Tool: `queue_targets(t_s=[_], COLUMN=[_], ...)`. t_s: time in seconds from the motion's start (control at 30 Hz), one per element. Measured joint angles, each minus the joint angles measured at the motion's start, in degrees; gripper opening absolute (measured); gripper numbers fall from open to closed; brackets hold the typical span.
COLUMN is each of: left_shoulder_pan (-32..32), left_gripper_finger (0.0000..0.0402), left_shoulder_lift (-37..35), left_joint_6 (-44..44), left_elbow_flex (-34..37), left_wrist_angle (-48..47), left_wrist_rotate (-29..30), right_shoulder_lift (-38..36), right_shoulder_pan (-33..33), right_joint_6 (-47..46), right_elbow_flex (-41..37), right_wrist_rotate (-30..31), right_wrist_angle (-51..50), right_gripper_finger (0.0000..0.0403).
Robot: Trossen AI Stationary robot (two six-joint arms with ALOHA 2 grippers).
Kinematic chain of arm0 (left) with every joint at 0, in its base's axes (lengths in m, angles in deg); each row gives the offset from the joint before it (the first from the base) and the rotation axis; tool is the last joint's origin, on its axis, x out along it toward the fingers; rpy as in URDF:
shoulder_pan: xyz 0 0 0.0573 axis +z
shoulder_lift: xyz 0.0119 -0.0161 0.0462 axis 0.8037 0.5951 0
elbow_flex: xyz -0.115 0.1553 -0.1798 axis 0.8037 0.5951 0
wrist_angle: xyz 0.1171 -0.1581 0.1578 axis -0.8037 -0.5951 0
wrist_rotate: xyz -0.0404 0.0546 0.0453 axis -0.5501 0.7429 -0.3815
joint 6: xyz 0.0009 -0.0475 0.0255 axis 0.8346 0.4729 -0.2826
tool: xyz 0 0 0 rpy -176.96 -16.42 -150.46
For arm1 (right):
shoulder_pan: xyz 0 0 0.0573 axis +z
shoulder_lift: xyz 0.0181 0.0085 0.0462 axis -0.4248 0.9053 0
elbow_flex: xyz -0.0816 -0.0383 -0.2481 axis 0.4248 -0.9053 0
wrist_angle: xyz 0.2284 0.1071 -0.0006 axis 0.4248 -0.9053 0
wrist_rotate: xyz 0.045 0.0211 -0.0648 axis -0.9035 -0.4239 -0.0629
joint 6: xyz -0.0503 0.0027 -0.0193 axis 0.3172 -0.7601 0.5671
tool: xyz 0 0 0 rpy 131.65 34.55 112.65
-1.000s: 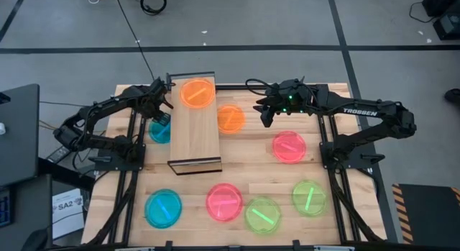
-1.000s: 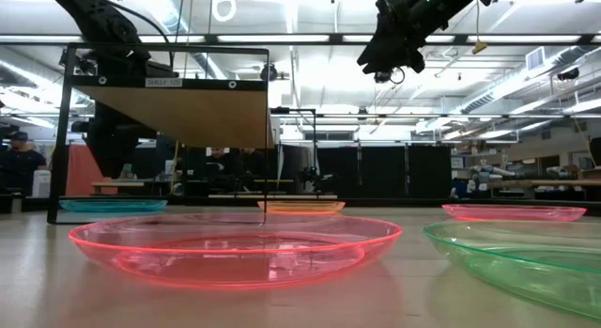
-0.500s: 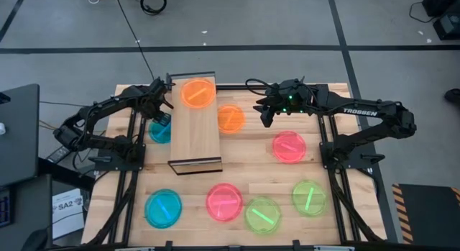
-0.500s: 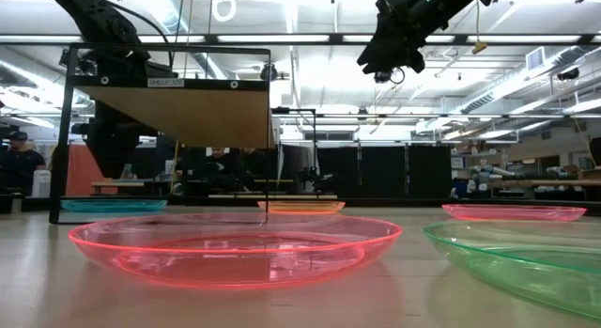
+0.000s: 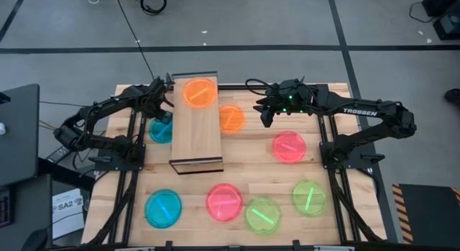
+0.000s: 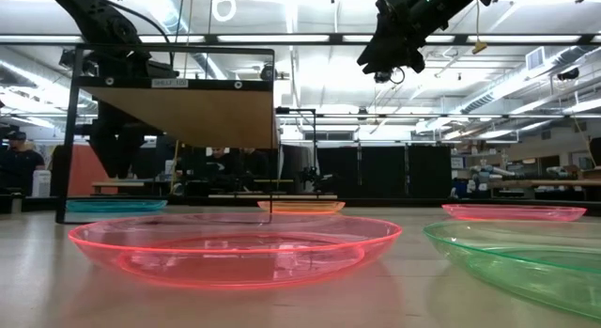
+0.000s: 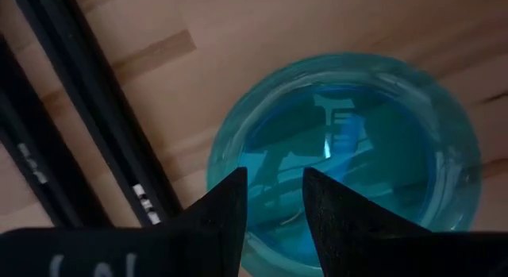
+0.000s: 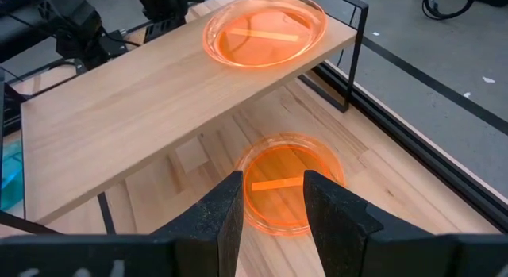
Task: Place and stack plates onto a shelf
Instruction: Put the top blue plate on the shelf
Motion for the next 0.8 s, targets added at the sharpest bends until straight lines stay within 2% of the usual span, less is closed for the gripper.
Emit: queue_targets(t_s=[0.2,0.53,0.8], left_shoulder_pan=[0.0,1.3,2.0], left_gripper_finger=[0.013,0.013,0.013], left_shoulder_lift=[0.0,0.3,4.9], left_joint_6=[0.7,2.6,2.0], left_elbow_flex=[0.0,0.0,0.0], left_wrist_angle=[0.6,6.4,7.5], left_wrist_rotate=[-3.1,0.6,1.1], right_shoulder_lift=[0.0,0.0,0.0], right_shoulder_pan=[0.0,0.0,0.0], right_joint_6=[0.0,0.0,1.0], right_elbow_flex=[0.0,0.0,0.0], right_wrist_rotate=[0.0,0.0,0.0], right_wrist_angle=[0.0,0.0,0.0], right_gripper_finger=[0.0139,0.0139,0.0139])
